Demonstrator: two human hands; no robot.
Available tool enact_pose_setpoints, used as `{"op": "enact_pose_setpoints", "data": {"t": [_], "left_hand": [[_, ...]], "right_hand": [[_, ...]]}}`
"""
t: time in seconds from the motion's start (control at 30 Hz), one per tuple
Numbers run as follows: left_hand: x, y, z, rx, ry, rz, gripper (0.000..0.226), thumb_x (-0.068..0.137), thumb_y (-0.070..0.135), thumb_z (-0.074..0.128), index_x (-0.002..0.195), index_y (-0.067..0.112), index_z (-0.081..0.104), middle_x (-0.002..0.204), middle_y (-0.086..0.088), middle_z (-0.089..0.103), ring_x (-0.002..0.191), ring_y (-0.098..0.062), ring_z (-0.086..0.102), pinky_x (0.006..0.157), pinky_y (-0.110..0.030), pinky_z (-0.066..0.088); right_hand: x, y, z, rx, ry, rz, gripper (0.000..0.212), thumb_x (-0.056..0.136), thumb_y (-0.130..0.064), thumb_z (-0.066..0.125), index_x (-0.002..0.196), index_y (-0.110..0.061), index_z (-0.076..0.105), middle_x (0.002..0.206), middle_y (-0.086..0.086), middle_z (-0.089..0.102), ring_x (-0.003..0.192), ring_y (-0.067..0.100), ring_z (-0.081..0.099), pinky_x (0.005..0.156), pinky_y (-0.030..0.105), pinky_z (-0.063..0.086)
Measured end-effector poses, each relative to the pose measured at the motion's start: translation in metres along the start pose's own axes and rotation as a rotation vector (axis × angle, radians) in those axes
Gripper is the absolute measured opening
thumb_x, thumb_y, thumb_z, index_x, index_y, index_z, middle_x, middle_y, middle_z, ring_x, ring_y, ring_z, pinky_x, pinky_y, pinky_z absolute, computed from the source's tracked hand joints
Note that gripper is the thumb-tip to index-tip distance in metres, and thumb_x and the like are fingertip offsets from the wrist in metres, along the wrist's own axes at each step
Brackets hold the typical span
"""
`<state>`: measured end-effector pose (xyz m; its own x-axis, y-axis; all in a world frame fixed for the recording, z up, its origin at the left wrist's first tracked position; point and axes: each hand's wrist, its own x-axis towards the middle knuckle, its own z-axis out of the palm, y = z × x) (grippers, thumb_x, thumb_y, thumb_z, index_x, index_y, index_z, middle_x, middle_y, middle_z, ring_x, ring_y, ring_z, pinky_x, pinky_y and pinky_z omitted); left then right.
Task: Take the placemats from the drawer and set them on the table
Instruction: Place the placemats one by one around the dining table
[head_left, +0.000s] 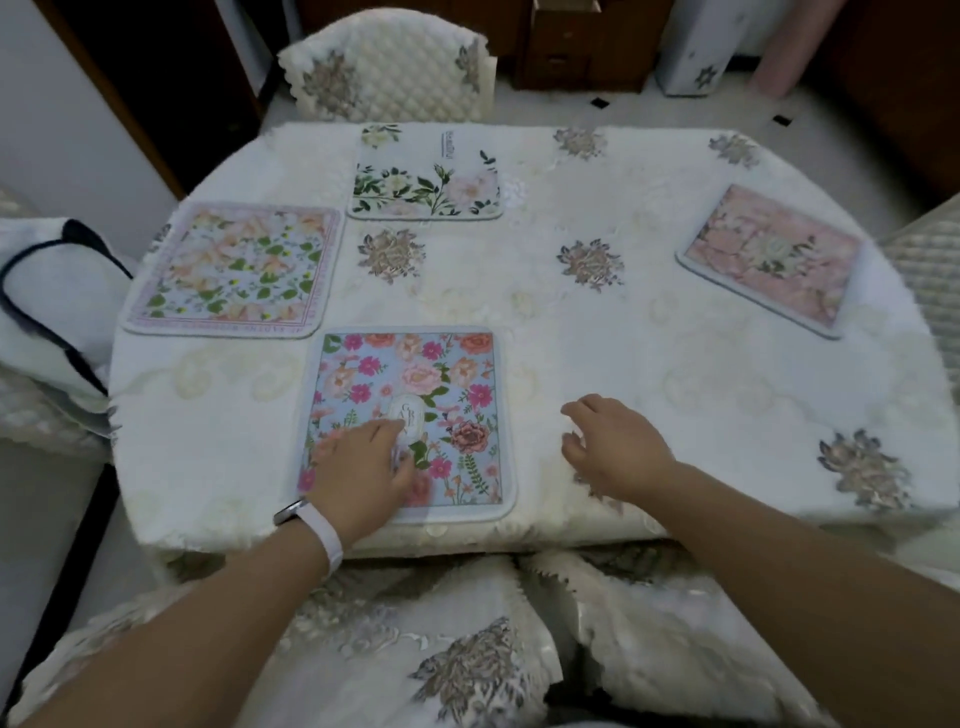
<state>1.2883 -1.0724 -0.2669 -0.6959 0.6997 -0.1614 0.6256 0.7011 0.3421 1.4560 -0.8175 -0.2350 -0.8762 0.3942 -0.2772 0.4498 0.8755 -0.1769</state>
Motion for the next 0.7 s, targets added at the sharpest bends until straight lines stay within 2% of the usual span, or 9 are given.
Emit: {"op": "enact_pose_setpoints", "data": {"t": [0.1,0.2,0.33,0.47,0.7], "left_hand": [[0.008,0.034,-0.005,-0.005,0.002,0.111,0.048,0.094,0.036,0.054,0.136,0.014,0.054,0.134,-0.006,0.058,0.116,-0.024,0.056,0.094,-0.04,0.047],[0.014,0.066,-0.014,0.017,0.014,0.176,0.052,0.092,0.041,0.044,0.134,0.014,0.057,0.135,-0.006,0.059,0.119,-0.027,0.055,0.096,-0.043,0.045],[0.018,0.101,-0.017,0.039,0.039,0.165,0.053,0.091,0.042,0.042,0.135,0.016,0.057,0.14,-0.003,0.056,0.126,-0.026,0.051,0.101,-0.045,0.042],[0.015,0.14,-0.01,0.059,0.048,0.153,0.064,0.086,0.052,0.032,0.132,0.018,0.06,0.135,-0.003,0.059,0.122,-0.026,0.054,0.098,-0.044,0.046],[0.017,0.24,0.008,0.196,0.035,0.131,0.061,0.088,0.052,0.03,0.136,0.023,0.056,0.141,-0.001,0.055,0.129,-0.025,0.049,0.103,-0.047,0.041]], "right_hand": [[-0.015,0.018,-0.021,-0.006,0.051,0.009,0.044,0.098,-0.037,0.043,0.137,-0.018,0.051,0.132,0.001,0.056,0.116,0.022,0.052,0.093,0.037,0.045],[-0.029,0.036,-0.033,-0.034,0.085,0.031,0.046,0.098,-0.041,0.043,0.138,-0.02,0.05,0.133,0.0,0.055,0.117,0.022,0.052,0.093,0.037,0.046],[-0.038,0.057,-0.046,-0.021,0.103,0.019,0.049,0.098,-0.047,0.043,0.138,-0.02,0.049,0.134,0.001,0.054,0.119,0.023,0.051,0.093,0.038,0.046],[-0.05,0.089,-0.058,-0.028,0.106,-0.017,0.051,0.097,-0.05,0.042,0.138,-0.02,0.048,0.135,0.001,0.052,0.119,0.024,0.05,0.093,0.039,0.045],[-0.079,0.187,-0.073,0.036,0.088,0.017,0.055,0.097,-0.053,0.037,0.143,-0.024,0.043,0.145,-0.003,0.044,0.127,0.022,0.044,0.1,0.038,0.042]]}}
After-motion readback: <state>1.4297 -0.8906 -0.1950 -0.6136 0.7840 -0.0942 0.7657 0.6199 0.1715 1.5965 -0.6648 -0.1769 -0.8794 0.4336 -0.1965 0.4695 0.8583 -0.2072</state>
